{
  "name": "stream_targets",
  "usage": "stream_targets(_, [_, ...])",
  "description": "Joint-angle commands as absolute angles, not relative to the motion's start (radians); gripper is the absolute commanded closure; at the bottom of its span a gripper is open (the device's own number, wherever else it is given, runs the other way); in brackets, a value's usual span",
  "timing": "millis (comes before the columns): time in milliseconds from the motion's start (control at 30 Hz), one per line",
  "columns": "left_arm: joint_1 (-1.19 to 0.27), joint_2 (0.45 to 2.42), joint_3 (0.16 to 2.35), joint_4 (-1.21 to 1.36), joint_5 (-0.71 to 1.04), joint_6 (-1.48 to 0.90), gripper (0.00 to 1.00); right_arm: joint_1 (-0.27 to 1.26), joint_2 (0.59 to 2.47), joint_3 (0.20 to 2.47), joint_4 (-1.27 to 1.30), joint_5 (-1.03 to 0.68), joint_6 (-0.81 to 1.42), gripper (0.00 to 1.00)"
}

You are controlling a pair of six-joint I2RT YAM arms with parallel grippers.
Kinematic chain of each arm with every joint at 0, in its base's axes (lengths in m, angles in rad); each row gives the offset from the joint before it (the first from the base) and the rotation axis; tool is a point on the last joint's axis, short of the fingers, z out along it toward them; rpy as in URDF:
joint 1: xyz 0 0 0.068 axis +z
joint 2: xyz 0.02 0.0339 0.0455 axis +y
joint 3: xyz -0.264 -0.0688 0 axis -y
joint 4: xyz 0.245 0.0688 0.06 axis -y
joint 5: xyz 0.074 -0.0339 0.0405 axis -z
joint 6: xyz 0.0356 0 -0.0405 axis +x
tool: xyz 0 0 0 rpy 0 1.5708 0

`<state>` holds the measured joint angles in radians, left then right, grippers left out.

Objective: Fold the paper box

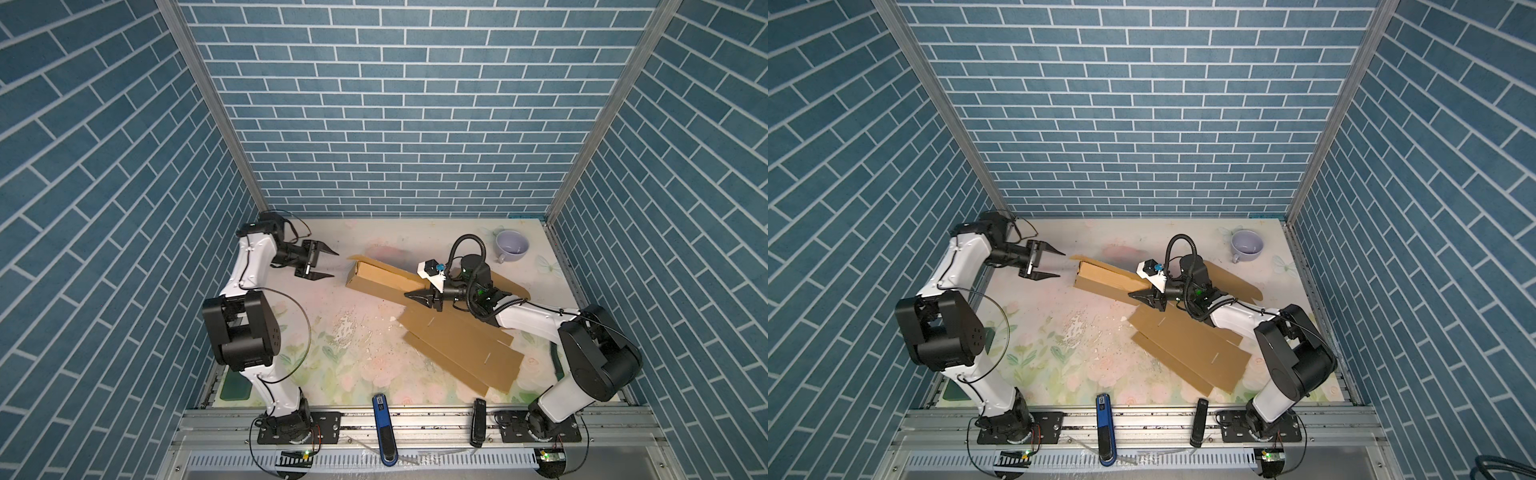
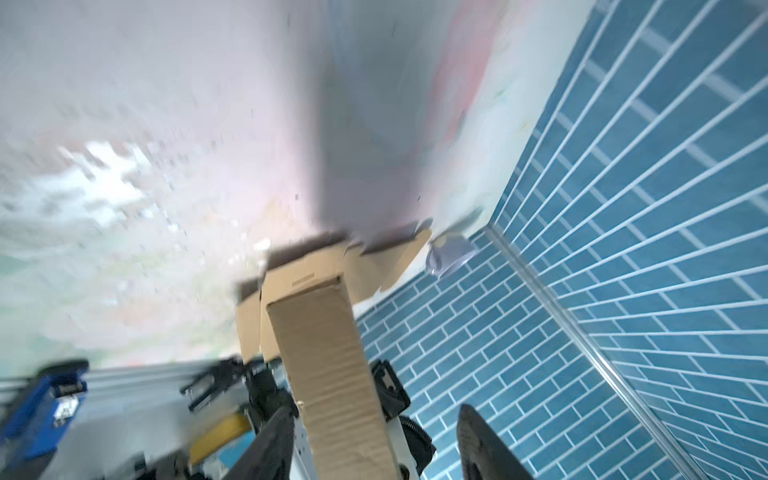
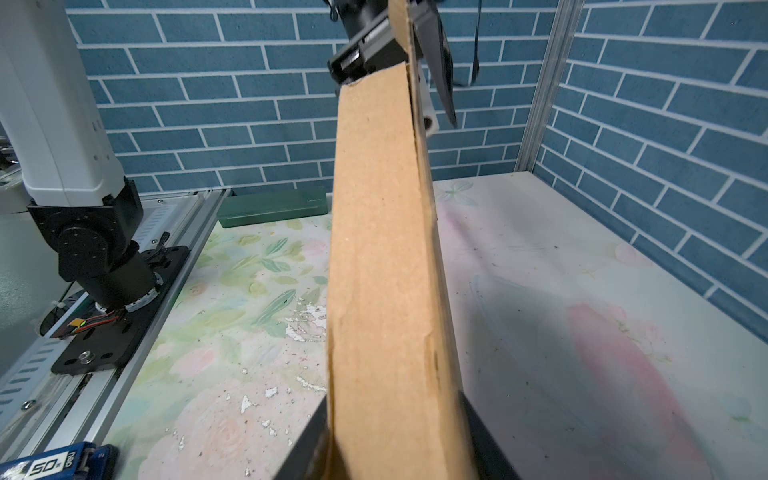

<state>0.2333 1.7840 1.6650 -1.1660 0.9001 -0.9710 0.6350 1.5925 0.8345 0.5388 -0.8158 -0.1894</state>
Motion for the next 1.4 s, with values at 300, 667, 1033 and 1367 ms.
stream_targets(300, [0.225, 1.468, 1.667, -0.869, 0.651, -0.519, 0.51, 0.714, 1.545, 1.016, 0.078, -0.713, -0.302, 0.83])
stream_targets(667, [0.216, 1.051, 1.108, -0.604, 0.690, -0.346, 0.65, 0.799, 1.607, 1.213, -0.160, -0.634, -0.310, 0.84])
stream_targets(1033, [0.214, 0.900, 0.970, -0.614, 0.638, -0.178, 0.56, 0.831, 1.698, 1.287, -0.162, -0.627, -0.294, 0.84])
stream_targets(1367, [0.213, 0.904, 0.912, -0.535, 0.705, -0.109, 0.44, 0.831, 1.697, 1.291, -0.180, -0.649, -0.319, 0.84])
